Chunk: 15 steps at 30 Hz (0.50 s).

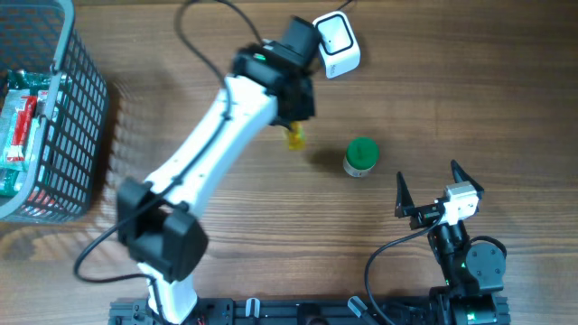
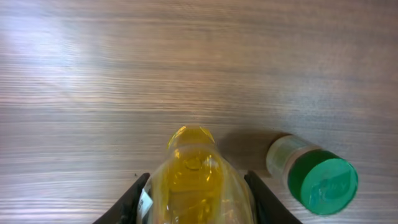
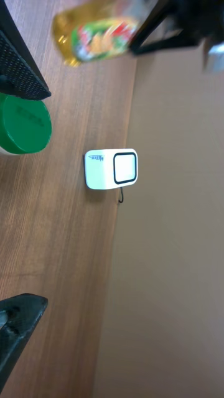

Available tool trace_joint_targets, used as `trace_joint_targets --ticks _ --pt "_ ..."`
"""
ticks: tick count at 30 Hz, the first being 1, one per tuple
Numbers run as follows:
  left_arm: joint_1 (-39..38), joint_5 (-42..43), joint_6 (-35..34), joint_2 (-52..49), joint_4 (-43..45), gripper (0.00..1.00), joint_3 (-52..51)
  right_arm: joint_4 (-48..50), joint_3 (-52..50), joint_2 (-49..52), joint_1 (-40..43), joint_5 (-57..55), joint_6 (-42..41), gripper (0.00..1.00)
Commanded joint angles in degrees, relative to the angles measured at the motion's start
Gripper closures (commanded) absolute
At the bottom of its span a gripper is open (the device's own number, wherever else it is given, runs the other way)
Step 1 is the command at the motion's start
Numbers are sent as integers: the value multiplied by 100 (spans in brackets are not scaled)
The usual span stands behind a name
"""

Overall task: Scan the item barcode
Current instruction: 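Lift the yellow bottle and carry it under the scanner window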

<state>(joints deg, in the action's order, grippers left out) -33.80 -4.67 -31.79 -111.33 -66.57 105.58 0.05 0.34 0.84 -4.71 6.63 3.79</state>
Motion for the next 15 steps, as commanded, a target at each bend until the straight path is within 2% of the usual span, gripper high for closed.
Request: trace_joint_targets --ticks 1,5,10,15 --pt "-463 -433 -365 -339 267 69 39 35 -4 -4 28 72 35 0" --pt "-730 -463 -369 -555 527 69 39 35 -4 -4 28 72 35 0" --pt "-949 -1110 -603 -719 684 69 37 35 -4 -4 28 72 35 0" --pt "-999 -1106 -608 -800 708 68 13 35 -4 -4 28 72 35 0"
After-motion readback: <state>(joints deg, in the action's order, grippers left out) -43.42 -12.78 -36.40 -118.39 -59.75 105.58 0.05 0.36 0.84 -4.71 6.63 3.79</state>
